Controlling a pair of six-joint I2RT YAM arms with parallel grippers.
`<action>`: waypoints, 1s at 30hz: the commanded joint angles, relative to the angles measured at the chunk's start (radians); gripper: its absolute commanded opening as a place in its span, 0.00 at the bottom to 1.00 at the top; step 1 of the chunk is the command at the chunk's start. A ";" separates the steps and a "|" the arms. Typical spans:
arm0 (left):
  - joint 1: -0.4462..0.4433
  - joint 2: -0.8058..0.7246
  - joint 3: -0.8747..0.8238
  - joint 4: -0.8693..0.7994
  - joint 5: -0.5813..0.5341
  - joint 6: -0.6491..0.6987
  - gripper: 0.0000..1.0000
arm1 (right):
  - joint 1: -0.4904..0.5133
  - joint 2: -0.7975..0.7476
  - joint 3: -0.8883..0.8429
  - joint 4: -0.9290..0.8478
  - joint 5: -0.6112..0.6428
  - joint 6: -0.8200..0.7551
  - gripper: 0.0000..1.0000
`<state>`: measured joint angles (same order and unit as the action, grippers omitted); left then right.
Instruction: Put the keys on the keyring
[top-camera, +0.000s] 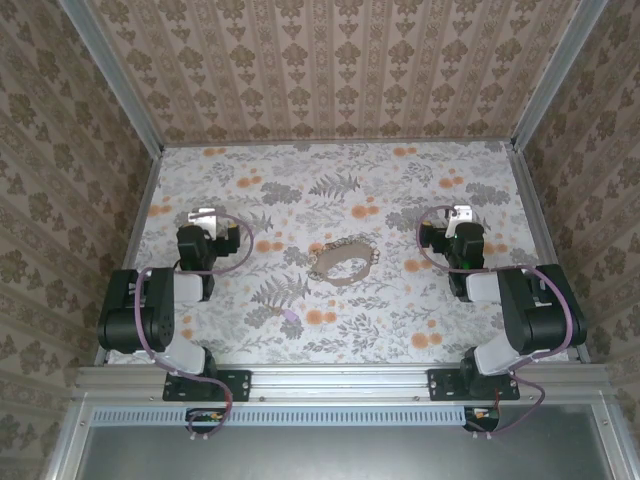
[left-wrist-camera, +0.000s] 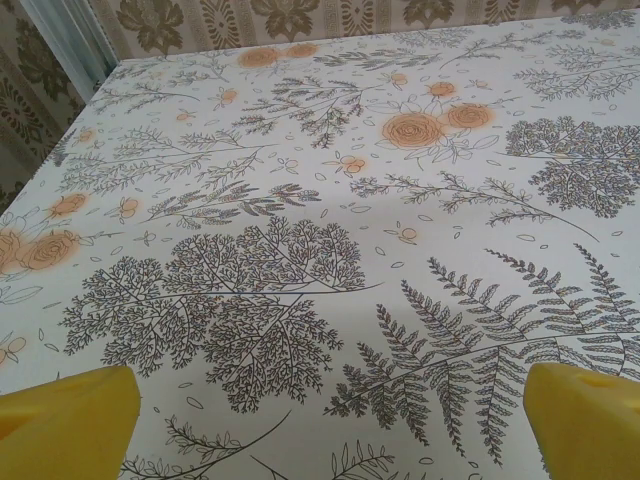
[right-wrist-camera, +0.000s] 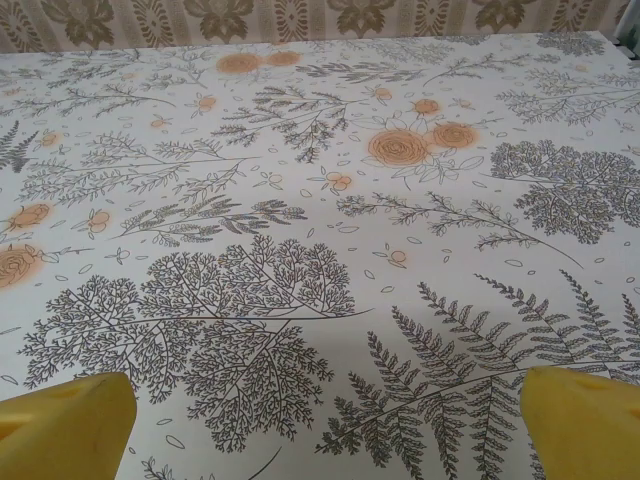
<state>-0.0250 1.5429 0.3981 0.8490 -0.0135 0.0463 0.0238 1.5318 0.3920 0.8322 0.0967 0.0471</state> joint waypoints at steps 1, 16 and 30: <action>0.005 -0.008 0.010 -0.004 0.015 0.013 1.00 | -0.004 -0.003 0.015 0.022 -0.011 -0.013 1.00; 0.015 -0.007 0.012 -0.005 0.032 0.008 1.00 | -0.004 -0.004 0.015 0.022 -0.012 -0.012 1.00; 0.021 -0.007 0.018 -0.015 0.040 0.001 1.00 | -0.010 -0.001 0.018 0.018 -0.025 -0.009 1.00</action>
<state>-0.0113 1.5429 0.3981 0.8486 0.0055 0.0463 0.0208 1.5318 0.3920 0.8322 0.0956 0.0471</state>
